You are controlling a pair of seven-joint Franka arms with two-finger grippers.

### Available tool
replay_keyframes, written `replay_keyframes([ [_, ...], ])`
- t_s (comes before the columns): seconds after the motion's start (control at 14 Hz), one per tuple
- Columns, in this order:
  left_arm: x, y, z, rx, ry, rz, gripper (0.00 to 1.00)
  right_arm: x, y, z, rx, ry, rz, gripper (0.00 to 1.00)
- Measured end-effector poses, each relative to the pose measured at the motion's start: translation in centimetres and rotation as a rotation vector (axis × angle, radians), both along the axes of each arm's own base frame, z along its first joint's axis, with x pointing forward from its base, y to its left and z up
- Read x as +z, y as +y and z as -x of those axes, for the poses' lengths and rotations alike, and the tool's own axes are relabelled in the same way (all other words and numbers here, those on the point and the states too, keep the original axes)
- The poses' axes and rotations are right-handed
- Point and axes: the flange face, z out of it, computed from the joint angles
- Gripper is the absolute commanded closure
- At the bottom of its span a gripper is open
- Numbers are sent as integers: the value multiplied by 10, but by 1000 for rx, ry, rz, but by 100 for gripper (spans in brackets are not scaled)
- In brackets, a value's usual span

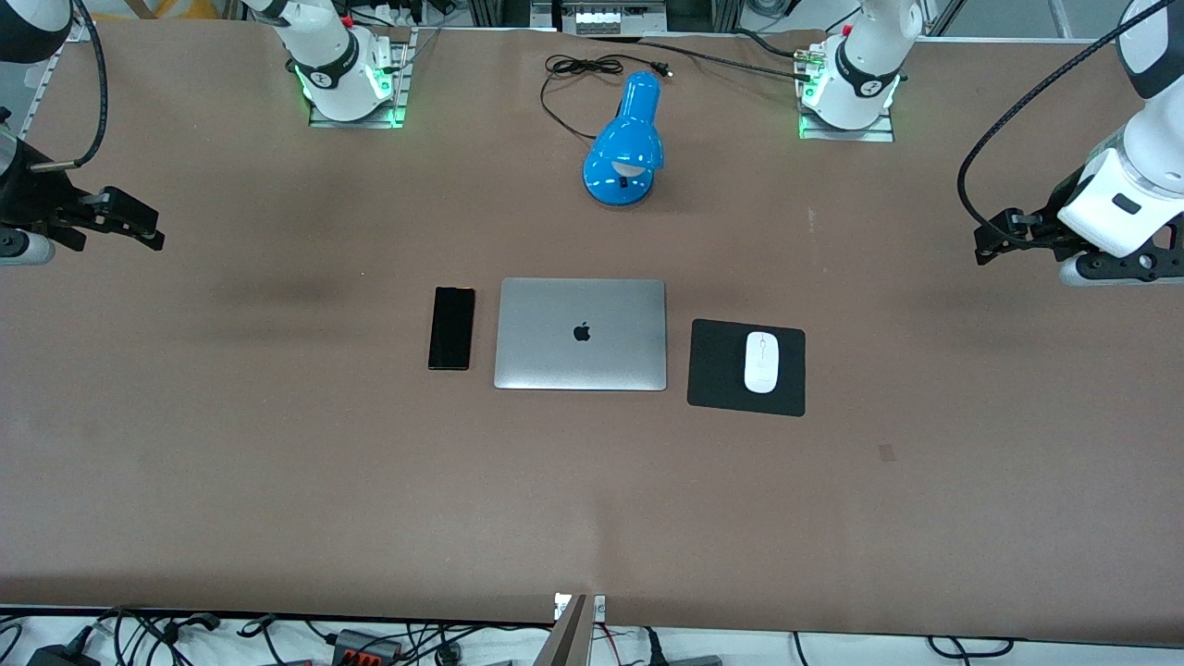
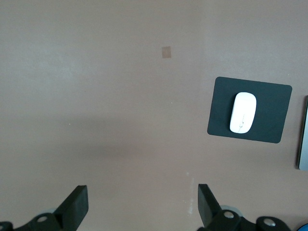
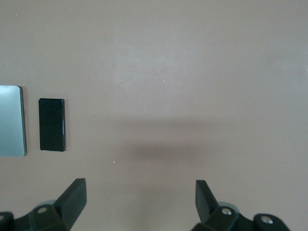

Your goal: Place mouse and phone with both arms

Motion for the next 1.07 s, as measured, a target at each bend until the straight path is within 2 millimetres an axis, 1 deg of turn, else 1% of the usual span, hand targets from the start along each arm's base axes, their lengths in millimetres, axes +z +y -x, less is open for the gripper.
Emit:
replay_keyframes([
  [0.64,-1,3,-1,-13,4,2,0,3,3,2,5,-2,0,0],
  [0.79,-3,10,-1,-22,10,17,0,4,3,2,5,-4,0,0],
  [1.07,-8,37,-9,-15,38,76,0,6,3,3,6,-6,0,0],
])
